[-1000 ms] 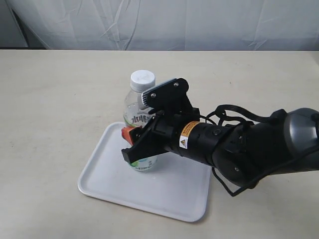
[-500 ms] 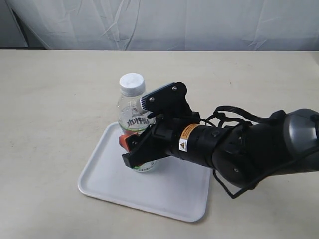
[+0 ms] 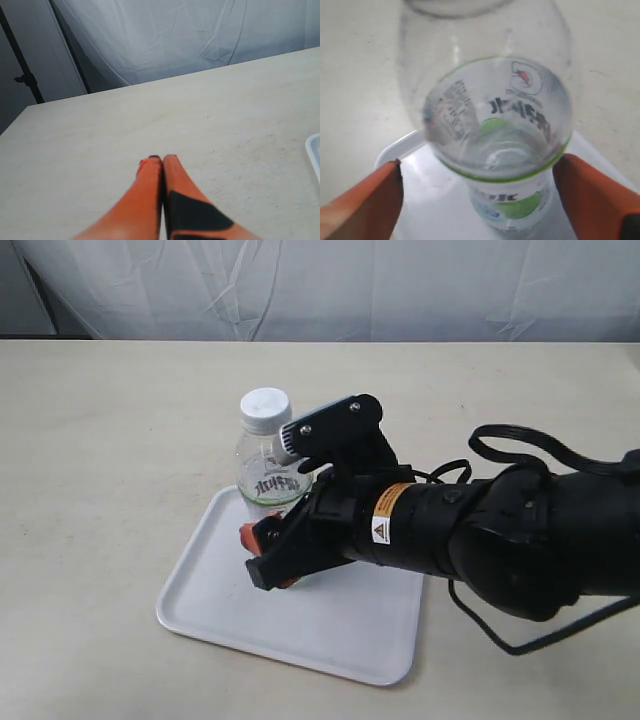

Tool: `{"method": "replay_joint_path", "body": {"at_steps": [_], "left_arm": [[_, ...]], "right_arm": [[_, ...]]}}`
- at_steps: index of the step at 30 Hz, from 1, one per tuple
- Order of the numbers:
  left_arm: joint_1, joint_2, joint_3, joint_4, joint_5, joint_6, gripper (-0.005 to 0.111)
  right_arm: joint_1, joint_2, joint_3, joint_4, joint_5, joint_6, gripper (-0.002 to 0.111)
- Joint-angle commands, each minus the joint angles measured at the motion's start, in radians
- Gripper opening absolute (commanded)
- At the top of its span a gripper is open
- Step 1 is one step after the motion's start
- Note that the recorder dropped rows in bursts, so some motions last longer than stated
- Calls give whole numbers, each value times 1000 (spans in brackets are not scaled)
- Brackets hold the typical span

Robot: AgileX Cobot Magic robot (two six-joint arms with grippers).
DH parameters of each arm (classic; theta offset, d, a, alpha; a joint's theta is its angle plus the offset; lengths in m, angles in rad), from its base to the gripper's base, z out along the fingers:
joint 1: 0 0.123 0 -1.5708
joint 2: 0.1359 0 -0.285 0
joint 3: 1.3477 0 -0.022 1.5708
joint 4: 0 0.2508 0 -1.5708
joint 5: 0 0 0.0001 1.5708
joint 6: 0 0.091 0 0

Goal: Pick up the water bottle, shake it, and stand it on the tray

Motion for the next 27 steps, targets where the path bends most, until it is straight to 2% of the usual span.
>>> {"method": "replay_joint_path", "body": {"at_steps": [1, 3, 8, 10, 14, 15, 17, 21, 23, 27], "left_arm": [[0, -5, 4, -2, -13, -1, 0], [0, -5, 4, -2, -13, -1, 0], [0, -5, 4, -2, -13, -1, 0], [0, -5, 4, -2, -13, -1, 0], [0, -5, 4, -2, -13, -1, 0], [0, -5, 4, -2, -13, -1, 0], [0, -5, 4, -2, -13, -1, 0], [0, -5, 4, -2, -13, -1, 0], [0, -5, 4, -2, -13, -1, 0], [0, -5, 4, -2, -13, -1, 0]], "right_arm": [[39, -78, 0, 1, 61, 0, 78], [49, -110, 0, 1, 101, 0, 70], [49, -201, 0, 1, 257, 0, 36], [49, -234, 0, 4, 299, 0, 34], [47, -279, 0, 25, 378, 10, 47], [47, -289, 0, 25, 402, 24, 48], [47, -302, 0, 25, 462, 43, 41], [47, -338, 0, 17, 631, 44, 10], [49, -359, 0, 17, 688, 44, -1], [49, -411, 0, 25, 764, 44, 0]]}}
